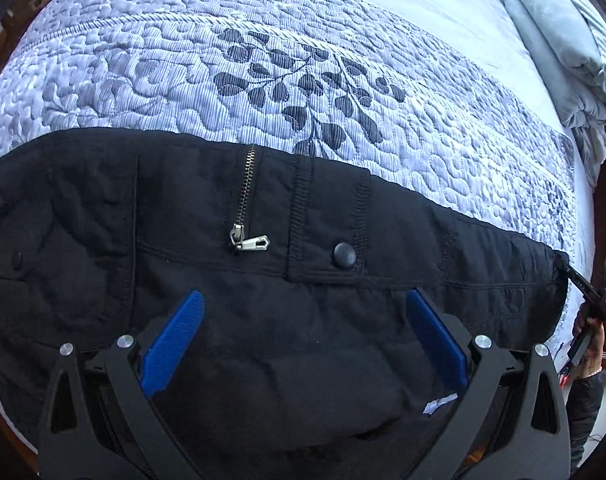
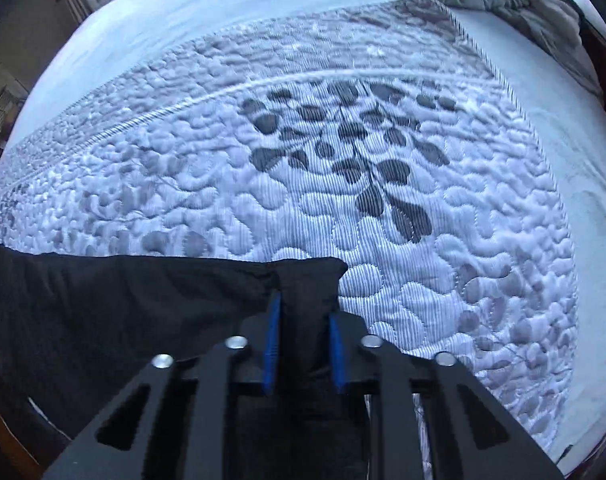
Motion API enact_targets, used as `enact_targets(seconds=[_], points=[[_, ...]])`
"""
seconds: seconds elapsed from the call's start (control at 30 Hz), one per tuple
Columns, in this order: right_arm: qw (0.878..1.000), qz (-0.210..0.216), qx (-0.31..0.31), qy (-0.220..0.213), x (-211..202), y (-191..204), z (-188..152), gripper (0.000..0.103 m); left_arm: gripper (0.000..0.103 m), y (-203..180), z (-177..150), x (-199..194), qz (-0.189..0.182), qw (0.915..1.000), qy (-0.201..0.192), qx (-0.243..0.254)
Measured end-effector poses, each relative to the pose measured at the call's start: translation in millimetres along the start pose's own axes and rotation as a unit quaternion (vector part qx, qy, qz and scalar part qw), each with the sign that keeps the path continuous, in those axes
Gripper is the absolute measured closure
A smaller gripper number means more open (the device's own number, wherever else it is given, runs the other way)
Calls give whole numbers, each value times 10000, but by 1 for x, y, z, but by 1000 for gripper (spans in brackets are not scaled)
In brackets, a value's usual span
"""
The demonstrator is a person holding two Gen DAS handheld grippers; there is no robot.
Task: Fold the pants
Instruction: 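Grasp the pant leg hem with the right tool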
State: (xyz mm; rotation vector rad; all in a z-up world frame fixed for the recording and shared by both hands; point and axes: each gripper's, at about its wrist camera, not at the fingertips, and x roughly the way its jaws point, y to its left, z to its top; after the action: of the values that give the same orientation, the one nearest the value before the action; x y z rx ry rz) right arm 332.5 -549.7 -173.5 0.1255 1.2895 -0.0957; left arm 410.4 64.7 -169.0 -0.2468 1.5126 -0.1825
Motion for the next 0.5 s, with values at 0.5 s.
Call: enact_targets(seconds=[0.5], points=[[9910,945,-169,-932,-66,3,-27,91,3,-22,46,-11,-121,9993,247,237]])
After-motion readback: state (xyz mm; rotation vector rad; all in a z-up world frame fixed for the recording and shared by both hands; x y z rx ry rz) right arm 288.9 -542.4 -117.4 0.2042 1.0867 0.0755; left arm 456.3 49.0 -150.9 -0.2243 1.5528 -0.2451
